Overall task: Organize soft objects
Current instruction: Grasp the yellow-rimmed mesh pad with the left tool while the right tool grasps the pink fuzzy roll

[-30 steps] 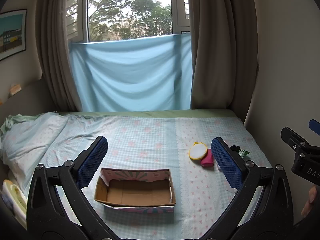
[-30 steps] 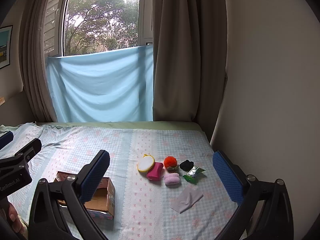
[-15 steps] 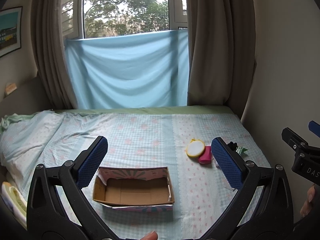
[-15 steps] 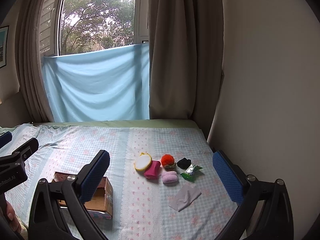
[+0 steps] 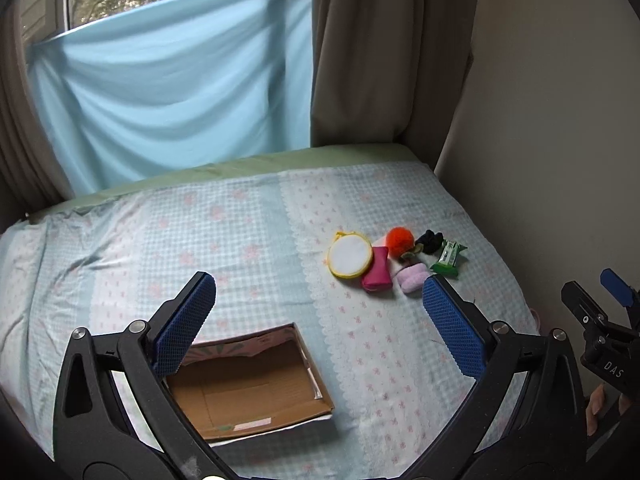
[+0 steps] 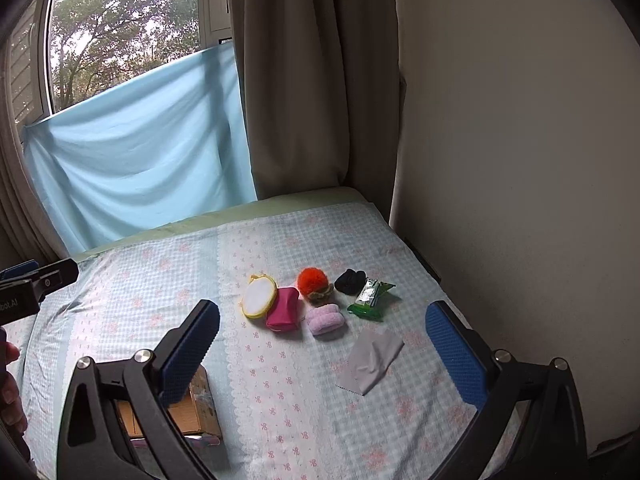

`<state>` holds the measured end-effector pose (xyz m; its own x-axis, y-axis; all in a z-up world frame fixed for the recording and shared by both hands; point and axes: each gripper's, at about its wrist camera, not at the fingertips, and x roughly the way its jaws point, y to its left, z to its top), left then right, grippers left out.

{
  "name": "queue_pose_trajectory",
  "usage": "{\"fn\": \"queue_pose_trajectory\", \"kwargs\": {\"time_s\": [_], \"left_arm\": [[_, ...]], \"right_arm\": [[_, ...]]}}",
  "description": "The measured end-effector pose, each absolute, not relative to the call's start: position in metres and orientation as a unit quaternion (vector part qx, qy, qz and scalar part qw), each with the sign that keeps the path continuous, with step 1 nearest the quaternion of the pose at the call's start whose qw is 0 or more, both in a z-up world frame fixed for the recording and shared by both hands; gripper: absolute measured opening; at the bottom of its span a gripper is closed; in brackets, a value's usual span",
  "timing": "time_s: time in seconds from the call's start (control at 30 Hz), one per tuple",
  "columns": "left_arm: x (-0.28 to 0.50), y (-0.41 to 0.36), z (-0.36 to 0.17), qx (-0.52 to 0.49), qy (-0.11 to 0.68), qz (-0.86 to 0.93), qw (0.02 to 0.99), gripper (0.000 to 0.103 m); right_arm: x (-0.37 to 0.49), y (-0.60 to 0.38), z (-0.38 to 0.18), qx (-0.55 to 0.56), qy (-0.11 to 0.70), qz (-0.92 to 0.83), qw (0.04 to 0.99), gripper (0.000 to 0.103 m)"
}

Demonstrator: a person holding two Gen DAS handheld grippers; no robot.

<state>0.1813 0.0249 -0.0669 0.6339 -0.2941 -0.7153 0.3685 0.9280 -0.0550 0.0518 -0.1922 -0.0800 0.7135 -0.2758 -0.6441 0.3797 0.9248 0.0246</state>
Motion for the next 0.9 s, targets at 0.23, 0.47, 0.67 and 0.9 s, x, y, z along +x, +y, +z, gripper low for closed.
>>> {"fn": "queue_pose_trajectory", "kwargs": {"time_s": [0.23,0.47,0.67,0.9], "left_arm": [[0.272,-0.031,-0.146,0.040,0.465,-0.225,0.855,0.102],[0.368,-0.080,-0.247,-0.013,0.545,-0.235,0.805,0.102],[0.433,-0.117,-0.329,-0.033,0.586,-0.233,0.776,0.102],[0.468,-0.144,-0.398,-0.036,0.615,-0.237,0.751,0.102]], "right_arm": [[0.107,-0.223,-0.144,0.059,0.381,-0.155,0.909,0.103],[0.169,-0.259,-0.222,0.061,0.425,-0.124,0.894,0.103],[0.217,-0.280,-0.291,0.054,0.455,-0.092,0.884,0.103],[0.262,-0.292,-0.365,0.046,0.489,-0.048,0.870,0.103]]}}
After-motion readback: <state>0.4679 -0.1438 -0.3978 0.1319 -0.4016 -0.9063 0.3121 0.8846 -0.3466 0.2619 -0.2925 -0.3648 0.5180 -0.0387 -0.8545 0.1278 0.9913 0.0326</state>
